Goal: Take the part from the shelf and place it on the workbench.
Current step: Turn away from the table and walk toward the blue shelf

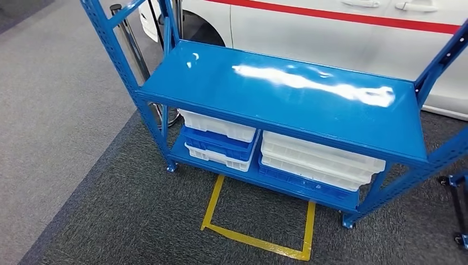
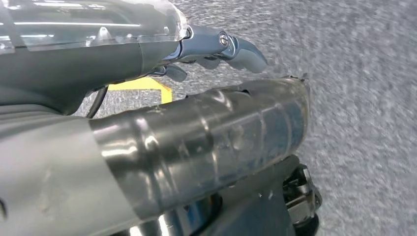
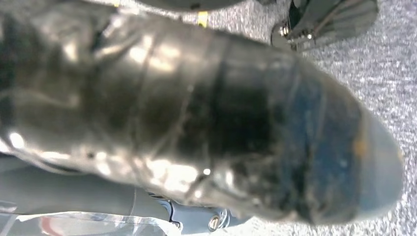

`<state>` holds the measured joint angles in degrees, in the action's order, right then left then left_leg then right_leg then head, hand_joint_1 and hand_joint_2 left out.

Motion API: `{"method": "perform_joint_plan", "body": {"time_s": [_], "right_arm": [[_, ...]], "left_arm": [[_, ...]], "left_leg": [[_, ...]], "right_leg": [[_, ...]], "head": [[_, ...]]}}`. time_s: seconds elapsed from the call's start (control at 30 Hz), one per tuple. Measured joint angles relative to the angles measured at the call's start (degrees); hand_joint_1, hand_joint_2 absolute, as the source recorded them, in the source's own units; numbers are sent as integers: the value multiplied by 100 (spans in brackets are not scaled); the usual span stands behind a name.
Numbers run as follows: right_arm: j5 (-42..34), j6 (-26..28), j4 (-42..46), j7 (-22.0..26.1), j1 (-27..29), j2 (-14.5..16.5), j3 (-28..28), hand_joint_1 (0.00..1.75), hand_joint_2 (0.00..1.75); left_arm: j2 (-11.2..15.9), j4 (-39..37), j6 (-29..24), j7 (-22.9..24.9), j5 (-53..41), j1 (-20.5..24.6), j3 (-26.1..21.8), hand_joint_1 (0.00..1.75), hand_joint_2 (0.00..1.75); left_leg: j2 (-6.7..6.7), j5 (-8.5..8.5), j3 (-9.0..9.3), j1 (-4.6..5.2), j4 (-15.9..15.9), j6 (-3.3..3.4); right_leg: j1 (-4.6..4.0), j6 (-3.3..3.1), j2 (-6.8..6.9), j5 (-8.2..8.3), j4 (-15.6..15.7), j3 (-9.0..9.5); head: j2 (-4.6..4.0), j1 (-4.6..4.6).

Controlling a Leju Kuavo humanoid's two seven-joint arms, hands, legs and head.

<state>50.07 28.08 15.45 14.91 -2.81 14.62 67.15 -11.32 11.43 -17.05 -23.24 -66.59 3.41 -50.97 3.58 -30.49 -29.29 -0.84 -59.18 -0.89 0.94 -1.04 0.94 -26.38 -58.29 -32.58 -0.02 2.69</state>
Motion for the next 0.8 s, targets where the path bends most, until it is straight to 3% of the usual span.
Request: {"method": "perform_joint_plan", "body": {"time_s": [0.07,0.1,0.13,0.17,0.23,0.3,0.37,0.43,0.5,0.57,0.63,0.67,0.7,0.8], "right_arm": [[9,3,0,-1,-4,1,0,0,0],[13,3,0,-1,-4,1,1,0,0],[16,3,0,-4,-1,2,1,0,0],[18,3,0,-8,1,2,1,0,0],[19,3,0,-14,3,2,2,0,0],[20,2,-2,-16,-4,10,2,0,0],[22,-10,-4,-25,-6,18,2,0,0],[30,-25,-4,-50,8,17,2,0,0],[44,-29,-5,-86,19,16,1,0,0],[56,-43,-6,-113,12,15,0,0,0],[61,-70,-7,-127,5,14,-1,0,0],[63,-84,-7,-134,6,13,0,0,0],[65,-97,-7,-141,10,12,1,0,0],[69,-141,-7,-163,16,9,1,0,0]], "left_arm": [[0,0,2,1,1,-10,0,0,0],[0,0,3,2,1,-18,0,0,0],[0,0,5,2,2,-26,0,0,0],[0,0,7,3,2,-33,0,0,0],[0,0,9,2,2,-38,0,0,0],[7,0,9,2,2,-40,0,0,0],[14,0,9,2,2,-34,0,0,0],[13,0,9,3,-1,-21,-1,0,0],[8,0,9,3,-9,-13,-1,0,0],[4,0,10,7,-19,-18,-2,0,0],[4,0,12,14,-28,-38,-2,0,0],[4,0,13,16,-34,-44,-2,0,0],[3,0,14,16,-39,-44,-2,0,0],[-4,0,19,16,-47,-36,-2,0,0]], "left_leg": [[-227,-414,-330,-13,-724,-30],[-278,-582,-526,-15,-1127,-35],[-298,-654,-672,-15,-1412,-31],[-305,-596,-720,-14,-1476,-18],[-367,-186,-510,-11,-943,38],[-593,169,-189,-4,-160,120],[-725,232,-74,13,154,161],[-641,254,-50,12,200,181],[-530,311,-13,-14,275,241],[-406,341,-10,-20,313,282],[-271,332,-23,-8,300,289],[-207,322,-26,-4,290,287],[-153,308,-26,-2,278,281],[-62,249,-12,5,225,220]], "right_leg": [[-4,-47,-92,14,4,-11],[-13,-58,-147,16,-2,-21],[-24,-63,-209,15,-10,-29],[-32,-63,-277,15,-20,-32],[-44,-61,-423,12,-34,-22],[-58,-39,-549,11,-47,-23],[-49,22,-641,19,-57,-52],[-33,105,-718,37,-43,-71],[-48,154,-569,-83,-191,-139],[-55,179,-276,-435,-753,-396],[-39,215,-158,-741,-1445,-720],[-31,228,-146,-755,-1591,-782],[-24,235,-134,-659,-1514,-728],[-33,196,-19,-172,-428,-135]], "head": [[0,-6],[0,-8],[0,-8],[0,-8],[0,-7],[0,-5],[0,-5],[0,-7],[0,1],[0,11],[0,13],[0,12],[0,13],[0,13]]}}
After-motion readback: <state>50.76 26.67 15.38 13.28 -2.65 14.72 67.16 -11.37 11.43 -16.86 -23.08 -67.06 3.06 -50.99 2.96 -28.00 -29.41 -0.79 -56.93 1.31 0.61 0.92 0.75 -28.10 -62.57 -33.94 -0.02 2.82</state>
